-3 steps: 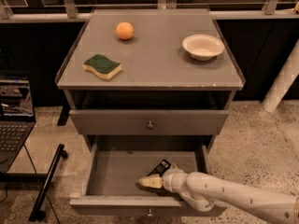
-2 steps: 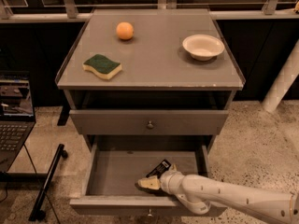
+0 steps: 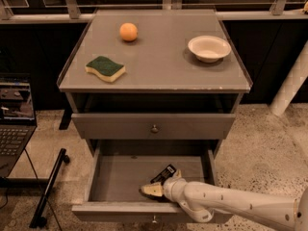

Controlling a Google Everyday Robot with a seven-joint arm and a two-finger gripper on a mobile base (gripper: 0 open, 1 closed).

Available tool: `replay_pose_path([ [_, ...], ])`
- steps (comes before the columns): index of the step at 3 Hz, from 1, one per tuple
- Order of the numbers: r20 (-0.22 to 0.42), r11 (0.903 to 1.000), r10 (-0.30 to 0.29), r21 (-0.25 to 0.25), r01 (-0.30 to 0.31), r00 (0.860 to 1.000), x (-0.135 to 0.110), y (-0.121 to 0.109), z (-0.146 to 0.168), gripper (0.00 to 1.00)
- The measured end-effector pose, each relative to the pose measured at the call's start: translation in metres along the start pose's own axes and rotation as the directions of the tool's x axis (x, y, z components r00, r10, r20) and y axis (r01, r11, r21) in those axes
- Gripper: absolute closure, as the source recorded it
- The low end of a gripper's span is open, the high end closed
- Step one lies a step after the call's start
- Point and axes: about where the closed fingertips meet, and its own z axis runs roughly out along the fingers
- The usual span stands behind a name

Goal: Pick rxbar chocolate from middle drawer and place on counter

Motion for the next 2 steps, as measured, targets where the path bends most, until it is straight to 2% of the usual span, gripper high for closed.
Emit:
replay_pose_path([
  [1, 0.000, 1.0000, 0.000, 0.000, 0.000, 1.000, -0.0023, 0.0007, -0.0016, 0.00],
  [2, -0.020, 0.9985, -0.049, 0.022, 0.049, 0.999, -0.0002, -0.0004, 0.0003, 0.00],
])
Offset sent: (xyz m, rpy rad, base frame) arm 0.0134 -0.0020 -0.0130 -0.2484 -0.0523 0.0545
